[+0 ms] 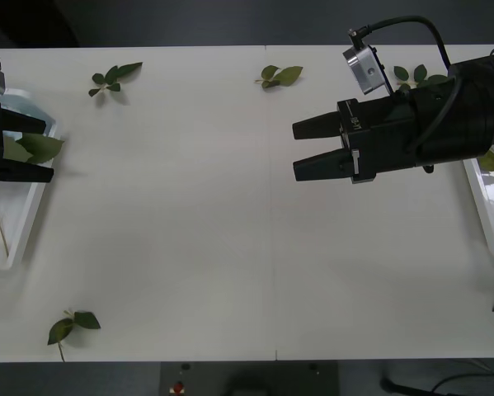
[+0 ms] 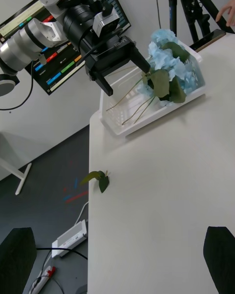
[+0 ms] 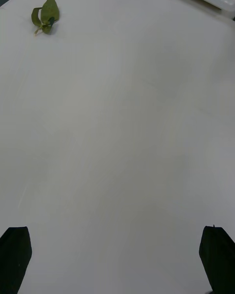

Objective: Put the red flowers into the right box and the blue flowers into the left box

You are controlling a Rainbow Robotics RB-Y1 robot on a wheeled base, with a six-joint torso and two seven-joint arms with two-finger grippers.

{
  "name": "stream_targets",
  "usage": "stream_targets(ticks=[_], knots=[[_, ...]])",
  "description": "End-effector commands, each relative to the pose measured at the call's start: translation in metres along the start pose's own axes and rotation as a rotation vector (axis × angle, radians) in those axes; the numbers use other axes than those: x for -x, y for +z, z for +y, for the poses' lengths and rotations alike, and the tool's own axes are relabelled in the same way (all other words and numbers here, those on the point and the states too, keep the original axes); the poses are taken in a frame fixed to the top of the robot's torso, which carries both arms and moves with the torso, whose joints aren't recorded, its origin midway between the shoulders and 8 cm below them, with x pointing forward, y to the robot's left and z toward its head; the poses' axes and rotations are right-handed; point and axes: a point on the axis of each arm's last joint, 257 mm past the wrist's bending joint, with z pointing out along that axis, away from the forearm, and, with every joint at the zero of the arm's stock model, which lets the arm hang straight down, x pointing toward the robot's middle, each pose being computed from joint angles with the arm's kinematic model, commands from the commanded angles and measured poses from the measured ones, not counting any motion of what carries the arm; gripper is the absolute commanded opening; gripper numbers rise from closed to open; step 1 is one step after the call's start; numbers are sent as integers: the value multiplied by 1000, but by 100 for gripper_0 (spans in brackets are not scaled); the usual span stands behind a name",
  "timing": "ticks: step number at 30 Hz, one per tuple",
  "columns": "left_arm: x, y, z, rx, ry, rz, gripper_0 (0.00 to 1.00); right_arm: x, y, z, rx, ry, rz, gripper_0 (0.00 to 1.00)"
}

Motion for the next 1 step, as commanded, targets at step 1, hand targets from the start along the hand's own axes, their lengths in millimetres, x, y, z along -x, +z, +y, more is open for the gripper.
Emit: stream_targets(ticks=[1], knots=[[12,-12,11,35,69,7,100,15,-4,3,-1,-37,-10,100]])
